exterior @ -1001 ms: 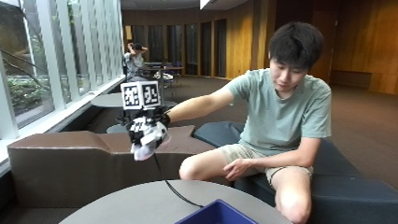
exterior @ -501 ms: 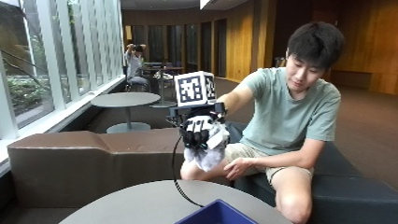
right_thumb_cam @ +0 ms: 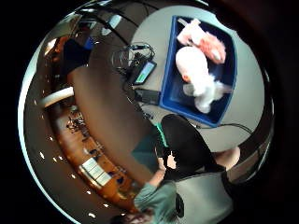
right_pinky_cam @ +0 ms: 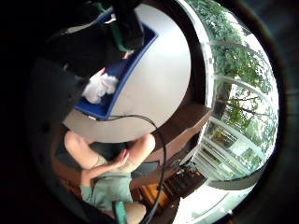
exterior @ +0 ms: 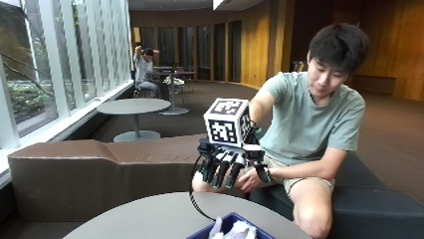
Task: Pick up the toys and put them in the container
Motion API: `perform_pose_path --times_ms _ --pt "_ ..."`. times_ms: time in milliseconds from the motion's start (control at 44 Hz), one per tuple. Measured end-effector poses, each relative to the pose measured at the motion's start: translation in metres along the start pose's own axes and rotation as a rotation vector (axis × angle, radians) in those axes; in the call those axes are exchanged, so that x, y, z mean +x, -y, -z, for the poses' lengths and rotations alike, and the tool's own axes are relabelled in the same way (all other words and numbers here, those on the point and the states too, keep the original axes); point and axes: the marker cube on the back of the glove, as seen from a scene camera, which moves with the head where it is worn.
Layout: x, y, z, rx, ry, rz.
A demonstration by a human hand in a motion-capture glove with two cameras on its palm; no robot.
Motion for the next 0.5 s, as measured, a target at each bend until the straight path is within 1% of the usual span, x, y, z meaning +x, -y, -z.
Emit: perform_pose_path --times_ms 159,319,501 --pt "-0.001 -0.025 0.020 0.087 0.045 0.022" --pt "-0.003 -0.034 0.031 0.168 0.130 0.049" --pt "-0.012 -0.048 0.026 0.161 0.165 0.114"
